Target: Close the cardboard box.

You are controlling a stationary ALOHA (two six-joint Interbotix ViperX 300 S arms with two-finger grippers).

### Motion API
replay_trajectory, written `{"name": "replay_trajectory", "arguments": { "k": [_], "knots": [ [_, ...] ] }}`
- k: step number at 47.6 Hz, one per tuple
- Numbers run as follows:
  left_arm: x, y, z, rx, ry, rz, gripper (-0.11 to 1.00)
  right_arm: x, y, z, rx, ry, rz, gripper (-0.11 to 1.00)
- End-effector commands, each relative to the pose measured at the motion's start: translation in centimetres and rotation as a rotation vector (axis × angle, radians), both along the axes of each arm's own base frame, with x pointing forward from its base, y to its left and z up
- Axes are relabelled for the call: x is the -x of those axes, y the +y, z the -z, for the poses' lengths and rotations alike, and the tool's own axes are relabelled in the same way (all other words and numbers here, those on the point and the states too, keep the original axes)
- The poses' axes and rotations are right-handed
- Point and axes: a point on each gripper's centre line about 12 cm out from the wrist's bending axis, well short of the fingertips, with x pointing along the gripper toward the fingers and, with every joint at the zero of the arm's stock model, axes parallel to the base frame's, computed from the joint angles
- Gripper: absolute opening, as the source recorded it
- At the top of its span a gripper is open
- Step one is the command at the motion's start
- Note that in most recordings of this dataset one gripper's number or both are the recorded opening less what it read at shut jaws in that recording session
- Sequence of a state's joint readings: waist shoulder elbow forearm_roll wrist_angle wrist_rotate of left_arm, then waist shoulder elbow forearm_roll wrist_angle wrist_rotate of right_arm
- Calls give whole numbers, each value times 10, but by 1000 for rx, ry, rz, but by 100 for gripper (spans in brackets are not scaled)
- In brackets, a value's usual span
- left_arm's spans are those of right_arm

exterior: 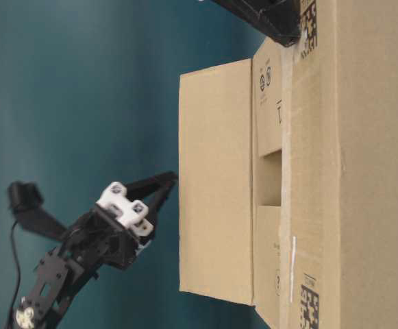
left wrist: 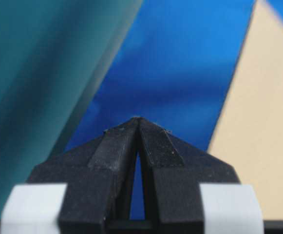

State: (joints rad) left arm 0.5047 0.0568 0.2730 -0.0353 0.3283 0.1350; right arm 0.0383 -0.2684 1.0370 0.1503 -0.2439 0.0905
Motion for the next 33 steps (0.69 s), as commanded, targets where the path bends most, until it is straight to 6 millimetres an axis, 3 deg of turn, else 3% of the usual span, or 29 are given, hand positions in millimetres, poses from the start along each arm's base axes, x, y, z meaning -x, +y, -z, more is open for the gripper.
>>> {"name": "replay_trajectory", "arguments": {
  "k": [1, 18, 33],
  "knots": [
    [-4, 3, -14, 9, 47, 13, 0, -2, -1, -2, 2, -9, 2, 0],
    [-11, -1, -6, 57, 202, 68, 0, -2, -1, -3, 6, -14, 1, 0],
    [-14, -13, -18, 68, 224, 95, 0, -2, -1, -3, 6, -14, -1, 0]
  ]
}}
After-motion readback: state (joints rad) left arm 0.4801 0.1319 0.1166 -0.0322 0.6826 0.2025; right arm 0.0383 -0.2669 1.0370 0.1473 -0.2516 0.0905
